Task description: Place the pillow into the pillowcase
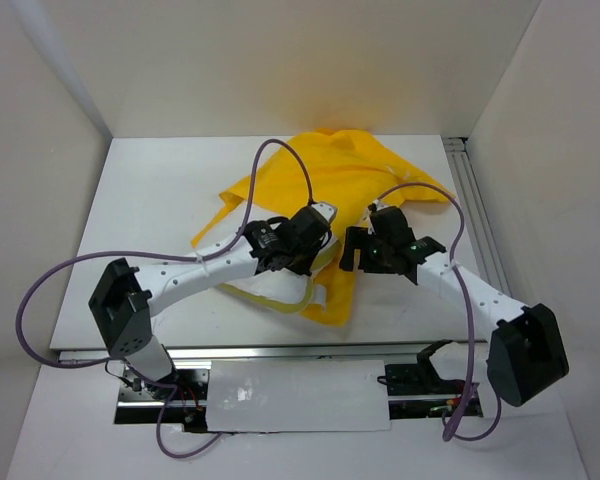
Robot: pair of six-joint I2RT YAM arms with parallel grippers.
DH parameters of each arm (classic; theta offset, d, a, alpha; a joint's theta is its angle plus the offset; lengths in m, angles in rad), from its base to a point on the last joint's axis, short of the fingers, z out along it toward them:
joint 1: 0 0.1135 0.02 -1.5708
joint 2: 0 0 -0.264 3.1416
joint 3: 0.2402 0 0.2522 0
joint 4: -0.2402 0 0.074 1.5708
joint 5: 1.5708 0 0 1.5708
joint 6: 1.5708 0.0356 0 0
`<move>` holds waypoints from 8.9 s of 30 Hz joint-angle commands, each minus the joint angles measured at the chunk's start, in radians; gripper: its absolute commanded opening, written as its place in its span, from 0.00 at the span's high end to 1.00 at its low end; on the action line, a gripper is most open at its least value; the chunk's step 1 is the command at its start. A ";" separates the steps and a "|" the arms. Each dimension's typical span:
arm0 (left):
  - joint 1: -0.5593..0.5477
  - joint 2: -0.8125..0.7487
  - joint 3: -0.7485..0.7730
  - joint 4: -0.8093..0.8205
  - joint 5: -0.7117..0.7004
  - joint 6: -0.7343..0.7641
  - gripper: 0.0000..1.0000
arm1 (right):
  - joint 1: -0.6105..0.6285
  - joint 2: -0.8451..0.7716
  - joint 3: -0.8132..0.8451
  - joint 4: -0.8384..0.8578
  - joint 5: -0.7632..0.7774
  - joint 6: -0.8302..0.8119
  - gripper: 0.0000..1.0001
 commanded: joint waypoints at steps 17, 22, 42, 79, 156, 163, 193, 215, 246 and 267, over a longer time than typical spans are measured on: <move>0.189 0.073 0.331 0.106 0.085 0.006 1.00 | 0.019 -0.054 0.327 0.101 -0.236 -0.126 1.00; 0.223 0.166 0.456 0.106 0.087 -0.090 1.00 | 0.040 -0.140 0.445 0.087 -0.542 -0.127 1.00; 0.212 0.121 0.222 0.219 0.005 -0.328 1.00 | 0.080 -0.248 0.283 -0.129 -0.466 -0.071 0.83; 0.723 -0.081 -0.085 0.018 0.226 -0.253 0.00 | 0.128 0.843 0.852 -0.042 0.292 -0.314 0.20; 0.441 -0.486 -0.295 0.693 0.220 -0.256 1.00 | 0.436 0.736 1.547 -0.141 -0.283 -0.276 1.00; 0.421 -0.451 -0.346 0.827 0.055 -0.322 1.00 | 0.436 0.736 1.577 -0.132 -0.342 -0.141 1.00; 0.419 -0.738 -0.684 0.270 -0.002 -0.289 0.00 | 0.339 0.652 1.110 0.072 -0.268 -0.062 0.07; -0.134 -0.034 -0.280 0.294 -0.307 0.152 0.00 | -0.383 0.091 0.088 0.075 -0.443 -0.065 0.05; -0.024 0.058 -0.098 0.276 -0.444 0.000 1.00 | -0.070 0.392 0.053 0.388 -0.144 -0.101 0.26; 0.109 0.420 0.406 0.101 -0.521 -0.380 1.00 | 0.094 -0.398 0.149 -0.194 -0.556 0.097 1.00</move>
